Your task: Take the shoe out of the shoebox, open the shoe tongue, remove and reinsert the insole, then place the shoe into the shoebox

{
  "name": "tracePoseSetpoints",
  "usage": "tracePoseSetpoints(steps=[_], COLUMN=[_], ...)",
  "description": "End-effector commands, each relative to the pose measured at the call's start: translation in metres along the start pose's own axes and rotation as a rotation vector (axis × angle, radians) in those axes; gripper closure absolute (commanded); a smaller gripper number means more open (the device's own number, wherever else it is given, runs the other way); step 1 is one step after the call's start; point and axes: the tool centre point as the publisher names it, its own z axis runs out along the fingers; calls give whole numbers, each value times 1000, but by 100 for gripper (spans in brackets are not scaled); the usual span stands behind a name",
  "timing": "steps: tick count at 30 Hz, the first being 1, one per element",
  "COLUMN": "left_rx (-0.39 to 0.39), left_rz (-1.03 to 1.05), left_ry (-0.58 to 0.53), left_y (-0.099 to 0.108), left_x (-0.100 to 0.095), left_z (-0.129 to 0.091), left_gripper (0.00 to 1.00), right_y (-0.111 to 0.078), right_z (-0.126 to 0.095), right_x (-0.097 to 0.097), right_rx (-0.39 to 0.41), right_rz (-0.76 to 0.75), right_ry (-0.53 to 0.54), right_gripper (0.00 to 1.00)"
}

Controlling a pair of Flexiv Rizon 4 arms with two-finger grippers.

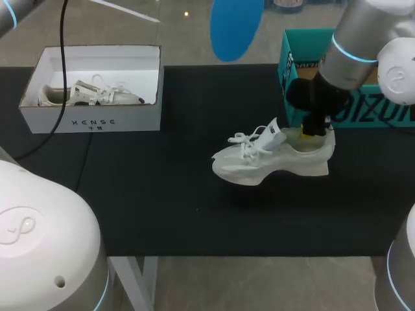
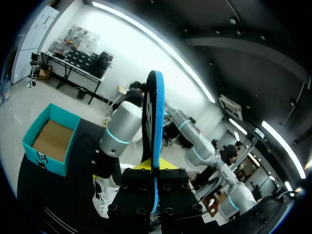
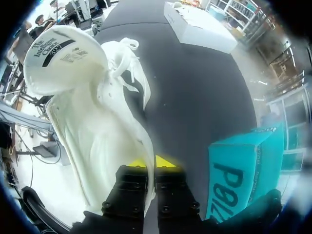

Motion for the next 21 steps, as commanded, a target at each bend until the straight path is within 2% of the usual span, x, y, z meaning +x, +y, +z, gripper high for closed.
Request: tracePoseSetpoints(steps=[1,3,4,10,13,14,16,21], left_rx=[1,1,1,1,1,1,1,1], left_rz=[1,1,1,1,1,1,1,1], left_ry=[-2,-2,-2,-2,-2,-2,-2,-2], left_y=[1,1,1,1,1,1,1,1], left_x=[0,0,0,0,0,0,0,0], left_z=[1,1,1,1,1,1,1,1], left_gripper=[100,100,100,100,100,100,100,100], right_y=[-4,-7,-9,-26,-38,-41,-40,-40], right_z=[-3,-5,-5,-7,-6,-6,-6,-6], right_x=[9,13,16,28,29,29,31,31], right_rx=[40,-19,2,-88,-87,-55,-4,-4], right_rz=[390,519,587,916,1053,1097,1075,1075], right_ry=[-92,-86,-116,-163,-198,-260,-331,-331], right_gripper=[100,100,100,100,100,100,100,100])
